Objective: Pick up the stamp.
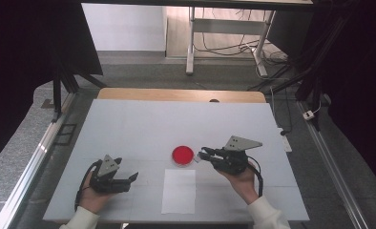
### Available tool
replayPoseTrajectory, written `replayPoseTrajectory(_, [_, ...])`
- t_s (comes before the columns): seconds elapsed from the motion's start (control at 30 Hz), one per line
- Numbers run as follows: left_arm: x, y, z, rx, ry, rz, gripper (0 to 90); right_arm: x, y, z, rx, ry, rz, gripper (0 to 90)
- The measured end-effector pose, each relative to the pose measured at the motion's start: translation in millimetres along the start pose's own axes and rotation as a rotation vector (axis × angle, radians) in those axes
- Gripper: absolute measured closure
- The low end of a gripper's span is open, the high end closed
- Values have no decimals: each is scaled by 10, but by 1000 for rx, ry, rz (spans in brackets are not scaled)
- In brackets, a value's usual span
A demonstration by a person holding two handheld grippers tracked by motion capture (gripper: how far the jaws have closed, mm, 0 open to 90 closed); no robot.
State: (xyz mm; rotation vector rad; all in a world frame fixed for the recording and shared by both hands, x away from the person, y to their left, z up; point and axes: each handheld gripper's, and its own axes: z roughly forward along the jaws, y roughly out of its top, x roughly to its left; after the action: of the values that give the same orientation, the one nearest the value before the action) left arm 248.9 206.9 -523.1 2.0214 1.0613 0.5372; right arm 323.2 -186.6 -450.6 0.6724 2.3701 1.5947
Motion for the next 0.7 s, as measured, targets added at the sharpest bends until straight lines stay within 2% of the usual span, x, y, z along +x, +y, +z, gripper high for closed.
replayPoseTrajectory(0.33, [-7, 3, 5, 5, 2, -2, 177, 107, -24, 107, -1, 14, -10, 753])
replayPoseTrajectory(0.7, [-4, 6, 15, 5, 4, -2, 178, 142, -41, 105, 1, 15, -22, 754])
